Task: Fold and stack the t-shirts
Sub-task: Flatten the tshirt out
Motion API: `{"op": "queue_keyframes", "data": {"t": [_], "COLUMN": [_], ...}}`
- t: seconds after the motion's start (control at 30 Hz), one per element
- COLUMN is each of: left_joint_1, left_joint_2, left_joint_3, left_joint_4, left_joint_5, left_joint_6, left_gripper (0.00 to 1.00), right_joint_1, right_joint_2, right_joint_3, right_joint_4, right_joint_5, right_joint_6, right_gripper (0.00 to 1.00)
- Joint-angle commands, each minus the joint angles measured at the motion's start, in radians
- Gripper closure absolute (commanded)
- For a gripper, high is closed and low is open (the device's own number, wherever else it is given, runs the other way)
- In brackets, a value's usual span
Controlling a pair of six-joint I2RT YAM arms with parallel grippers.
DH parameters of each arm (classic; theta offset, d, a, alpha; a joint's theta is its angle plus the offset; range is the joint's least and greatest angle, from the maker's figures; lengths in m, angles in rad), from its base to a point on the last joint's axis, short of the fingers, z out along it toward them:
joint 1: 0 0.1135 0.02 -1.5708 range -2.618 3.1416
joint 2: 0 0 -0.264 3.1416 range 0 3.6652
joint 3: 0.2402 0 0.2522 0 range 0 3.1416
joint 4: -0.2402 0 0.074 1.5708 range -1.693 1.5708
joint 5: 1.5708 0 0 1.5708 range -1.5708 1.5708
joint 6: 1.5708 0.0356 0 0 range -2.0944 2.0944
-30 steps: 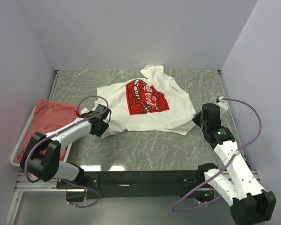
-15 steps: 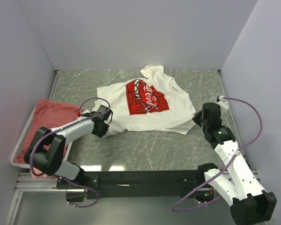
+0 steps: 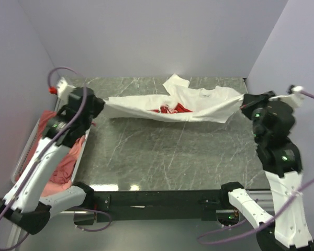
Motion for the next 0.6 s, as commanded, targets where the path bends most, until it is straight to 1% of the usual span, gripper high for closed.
{"op": "queue_keyframes", "data": {"t": [0.0,0.07,0.1,0.17,0.2,0.23,0.27,0.37,0.43,0.57], "left_joint_1": [-0.003,-0.003,-0.003,-0.003,-0.003,-0.003,-0.003,-0.003,-0.003,-0.003], "left_joint_2": [-0.067,-0.105,-0.119,-0.156,-0.162,-0.170,-0.170,-0.141,-0.124,-0.063], "left_joint_3": [0.158,0.246,0.271,0.335,0.356,0.378,0.425,0.514,0.542,0.538], "left_joint_4": [-0.052,-0.030,-0.024,0.017,0.029,0.040,0.051,0.054,0.080,0.175], "left_joint_5": [-0.063,-0.037,-0.028,-0.003,0.003,0.009,0.023,0.032,0.040,0.042], "left_joint_6": [0.167,0.222,0.233,0.278,0.290,0.310,0.319,0.341,0.356,0.388], "left_gripper": [1.00,0.99,0.99,1.00,0.99,1.00,1.00,0.99,0.99,1.00], "right_joint_1": [-0.011,-0.009,-0.009,-0.009,-0.009,-0.009,-0.009,-0.008,-0.008,-0.009], "right_joint_2": [-0.051,-0.068,-0.074,-0.091,-0.098,-0.106,-0.108,-0.103,-0.088,-0.031], "right_joint_3": [0.220,0.305,0.383,0.452,0.515,0.543,0.592,0.635,0.635,0.565], "right_joint_4": [-0.029,-0.040,-0.039,-0.023,-0.017,-0.002,0.006,0.055,0.099,0.197], "right_joint_5": [0.078,0.091,0.095,0.100,0.100,0.101,0.103,0.091,0.082,0.037], "right_joint_6": [-0.035,-0.060,-0.084,-0.112,-0.124,-0.147,-0.157,-0.186,-0.196,-0.200], "right_gripper": [1.00,1.00,1.00,1.00,1.00,1.00,1.00,1.00,1.00,1.00]}}
